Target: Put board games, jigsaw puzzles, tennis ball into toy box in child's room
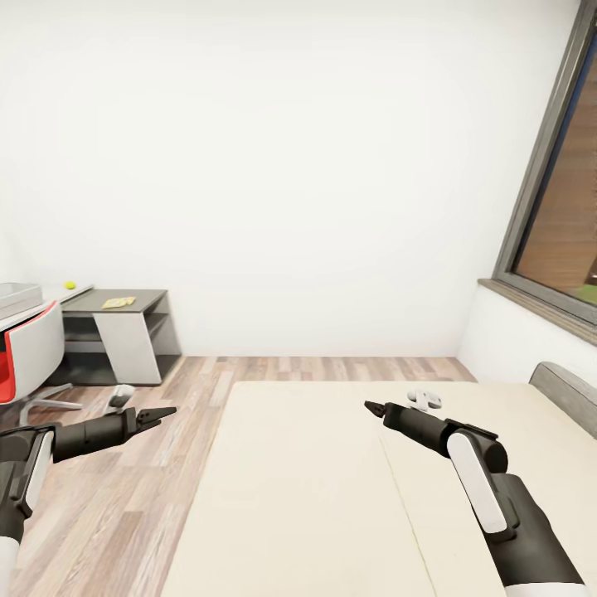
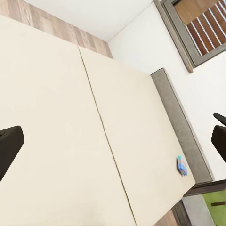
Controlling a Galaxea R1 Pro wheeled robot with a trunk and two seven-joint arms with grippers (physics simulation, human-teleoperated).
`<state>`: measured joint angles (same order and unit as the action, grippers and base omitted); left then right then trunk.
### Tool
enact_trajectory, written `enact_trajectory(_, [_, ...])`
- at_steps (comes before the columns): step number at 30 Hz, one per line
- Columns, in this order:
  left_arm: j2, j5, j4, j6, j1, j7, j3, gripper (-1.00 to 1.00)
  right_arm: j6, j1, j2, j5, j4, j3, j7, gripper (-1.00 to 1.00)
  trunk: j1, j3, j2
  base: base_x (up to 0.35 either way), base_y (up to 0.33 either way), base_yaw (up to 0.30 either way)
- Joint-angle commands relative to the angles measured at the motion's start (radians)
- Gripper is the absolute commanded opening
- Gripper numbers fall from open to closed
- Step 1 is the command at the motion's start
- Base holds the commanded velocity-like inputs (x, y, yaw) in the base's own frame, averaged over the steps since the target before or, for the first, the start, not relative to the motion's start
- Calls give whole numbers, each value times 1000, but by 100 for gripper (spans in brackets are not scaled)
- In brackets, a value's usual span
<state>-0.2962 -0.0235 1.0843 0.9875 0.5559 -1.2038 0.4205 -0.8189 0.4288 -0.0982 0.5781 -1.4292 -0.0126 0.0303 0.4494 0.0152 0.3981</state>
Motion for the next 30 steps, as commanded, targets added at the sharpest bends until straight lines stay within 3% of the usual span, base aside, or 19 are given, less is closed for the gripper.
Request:
enact_trajectory(1, [0,-3,0,10,1,-6,1,100,-5,1,0,-1,0,-1,3,100,1,2,2,0,-131,0])
enact_trajectory(30, [0,-3,0,9,1,-11,1,100,-5,1,2,0,0,-1,2,100,1,2,2,0,-18,0])
